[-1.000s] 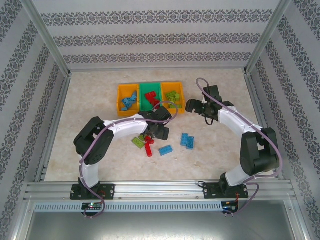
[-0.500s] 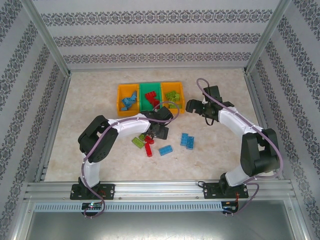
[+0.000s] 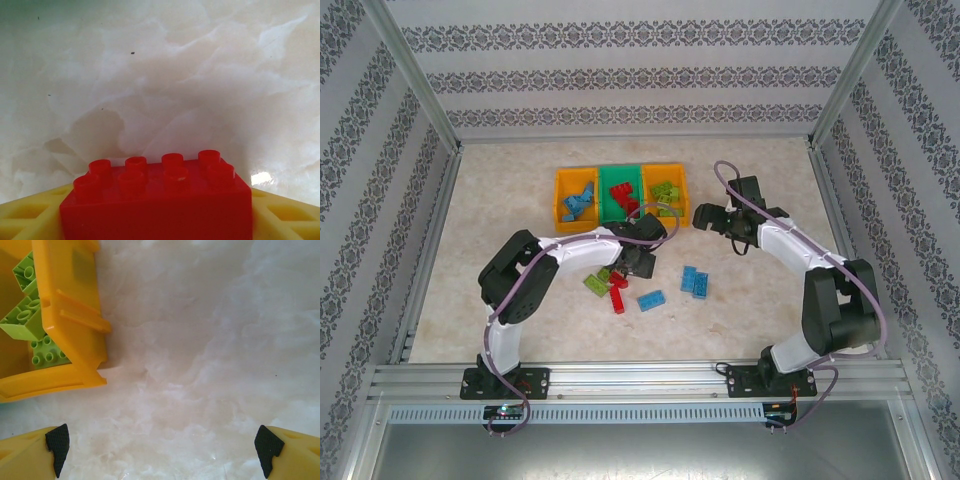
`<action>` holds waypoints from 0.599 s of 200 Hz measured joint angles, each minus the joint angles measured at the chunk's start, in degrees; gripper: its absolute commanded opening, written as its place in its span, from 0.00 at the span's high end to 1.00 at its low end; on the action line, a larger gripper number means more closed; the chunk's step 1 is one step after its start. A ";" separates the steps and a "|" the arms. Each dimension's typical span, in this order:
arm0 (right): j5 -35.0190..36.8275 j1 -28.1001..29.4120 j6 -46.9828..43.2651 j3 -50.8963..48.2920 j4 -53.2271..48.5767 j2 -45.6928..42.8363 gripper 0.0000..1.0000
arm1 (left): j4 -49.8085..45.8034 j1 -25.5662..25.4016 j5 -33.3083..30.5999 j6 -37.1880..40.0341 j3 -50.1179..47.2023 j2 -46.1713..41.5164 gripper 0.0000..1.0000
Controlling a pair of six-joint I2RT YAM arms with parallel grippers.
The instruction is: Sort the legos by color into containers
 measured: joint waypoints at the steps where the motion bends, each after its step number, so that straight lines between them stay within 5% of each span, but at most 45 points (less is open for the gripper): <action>1: 0.00 0.00 0.00 0.00 0.00 -0.02 0.02 | 0.00 0.00 0.00 0.00 0.04 0.04 0.26; 120: -0.50 -1.49 0.00 -0.44 0.07 -0.44 0.02 | -0.90 0.00 -0.66 -0.09 4.42 3.32 0.23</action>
